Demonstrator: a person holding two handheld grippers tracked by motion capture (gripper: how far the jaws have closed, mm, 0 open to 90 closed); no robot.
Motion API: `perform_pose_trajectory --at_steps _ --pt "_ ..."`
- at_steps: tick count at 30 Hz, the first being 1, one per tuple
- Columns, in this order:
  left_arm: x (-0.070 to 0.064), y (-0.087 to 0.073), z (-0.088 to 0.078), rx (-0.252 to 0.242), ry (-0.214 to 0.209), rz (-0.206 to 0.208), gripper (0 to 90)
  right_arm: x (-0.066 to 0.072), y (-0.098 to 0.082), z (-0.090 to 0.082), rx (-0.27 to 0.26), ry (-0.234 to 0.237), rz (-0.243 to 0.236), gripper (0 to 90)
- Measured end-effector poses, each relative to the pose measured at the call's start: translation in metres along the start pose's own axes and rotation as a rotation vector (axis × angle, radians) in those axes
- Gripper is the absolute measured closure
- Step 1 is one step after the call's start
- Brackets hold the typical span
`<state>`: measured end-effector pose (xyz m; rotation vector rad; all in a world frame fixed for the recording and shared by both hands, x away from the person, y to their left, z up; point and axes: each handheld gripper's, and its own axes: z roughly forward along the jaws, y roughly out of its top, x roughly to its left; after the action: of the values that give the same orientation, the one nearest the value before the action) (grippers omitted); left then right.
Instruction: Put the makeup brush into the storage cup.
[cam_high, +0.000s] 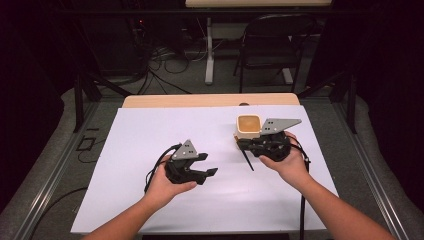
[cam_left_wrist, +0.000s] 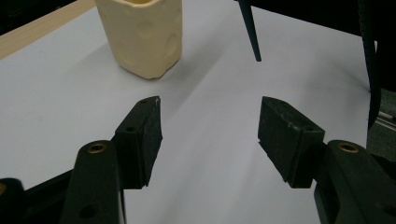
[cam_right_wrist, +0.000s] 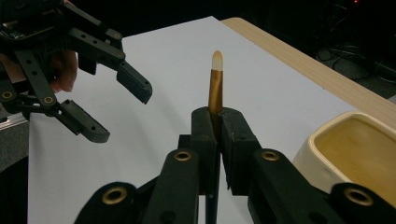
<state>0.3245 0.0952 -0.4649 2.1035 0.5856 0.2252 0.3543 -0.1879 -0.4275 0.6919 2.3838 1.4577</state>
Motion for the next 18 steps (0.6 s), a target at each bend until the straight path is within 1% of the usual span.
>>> perform_pose_trajectory --at_steps 4,8,12,16,18 --pt "0.000 0.001 0.001 -0.006 -0.001 0.005 39.8 0.001 0.000 0.000 -0.007 -0.005 0.004 84.3" --pt "-0.001 0.001 0.002 -0.009 0.001 -0.001 41.2 0.003 -0.001 0.000 -0.035 -0.009 0.006 84.3" --pt "-0.002 0.002 0.003 -0.020 -0.010 0.001 41.2 0.006 0.000 0.001 -0.044 -0.005 0.003 84.3" --pt "-0.004 0.004 0.006 -0.034 -0.021 -0.013 41.2 0.009 -0.001 0.003 -0.057 -0.003 0.004 84.3" --pt "-0.004 0.004 0.007 -0.035 -0.028 -0.023 41.4 0.011 -0.001 0.004 -0.054 0.000 0.006 84.3"
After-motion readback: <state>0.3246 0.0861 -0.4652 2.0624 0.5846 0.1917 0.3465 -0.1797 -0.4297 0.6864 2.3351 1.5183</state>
